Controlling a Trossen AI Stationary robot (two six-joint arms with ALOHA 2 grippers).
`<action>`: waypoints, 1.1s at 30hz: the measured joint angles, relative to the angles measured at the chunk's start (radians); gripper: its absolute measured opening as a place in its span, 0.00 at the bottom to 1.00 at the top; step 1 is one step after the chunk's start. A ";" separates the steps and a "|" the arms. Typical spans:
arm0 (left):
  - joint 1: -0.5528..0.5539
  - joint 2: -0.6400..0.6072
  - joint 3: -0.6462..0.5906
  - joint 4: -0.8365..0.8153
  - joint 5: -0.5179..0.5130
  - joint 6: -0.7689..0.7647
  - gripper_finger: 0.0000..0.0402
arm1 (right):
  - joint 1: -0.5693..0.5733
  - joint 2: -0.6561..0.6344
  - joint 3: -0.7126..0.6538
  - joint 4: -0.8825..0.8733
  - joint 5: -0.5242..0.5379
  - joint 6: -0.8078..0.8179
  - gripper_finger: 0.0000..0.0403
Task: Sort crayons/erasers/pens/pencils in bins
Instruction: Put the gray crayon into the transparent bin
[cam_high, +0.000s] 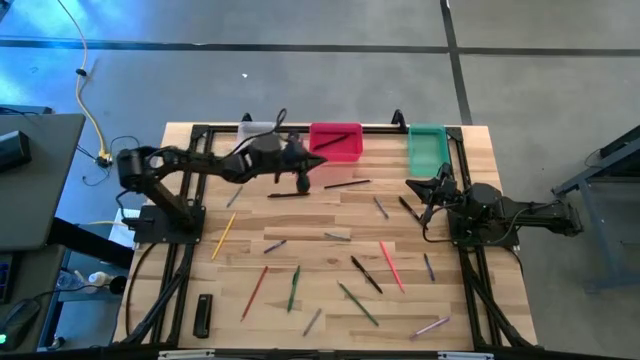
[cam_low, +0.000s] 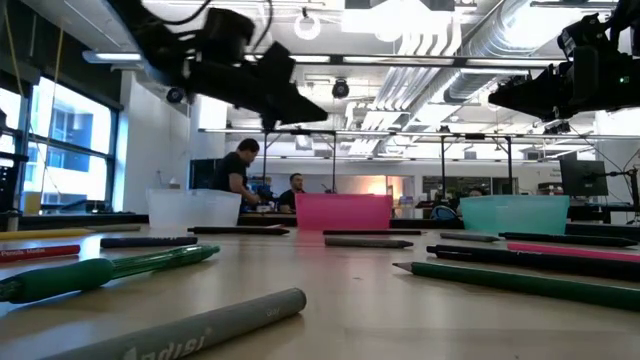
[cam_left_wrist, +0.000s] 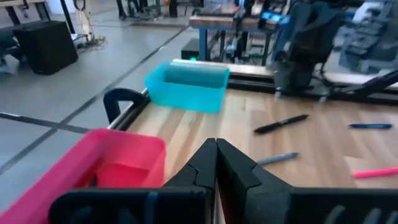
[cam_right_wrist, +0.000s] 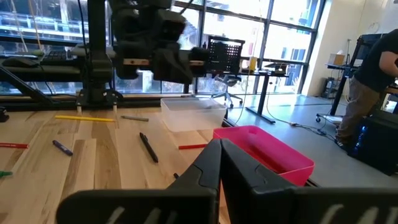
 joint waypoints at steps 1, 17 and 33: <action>-0.001 -0.013 -0.035 0.035 0.000 -0.013 0.00 | 0.000 0.000 0.000 0.000 0.000 0.000 0.00; -0.007 -0.090 -0.364 0.457 0.074 -0.110 0.00 | 0.001 0.001 -0.001 0.069 -0.011 0.016 0.00; -0.004 -0.089 -0.581 0.827 0.115 -0.135 0.00 | 0.001 0.082 -0.001 0.183 -0.004 0.187 0.00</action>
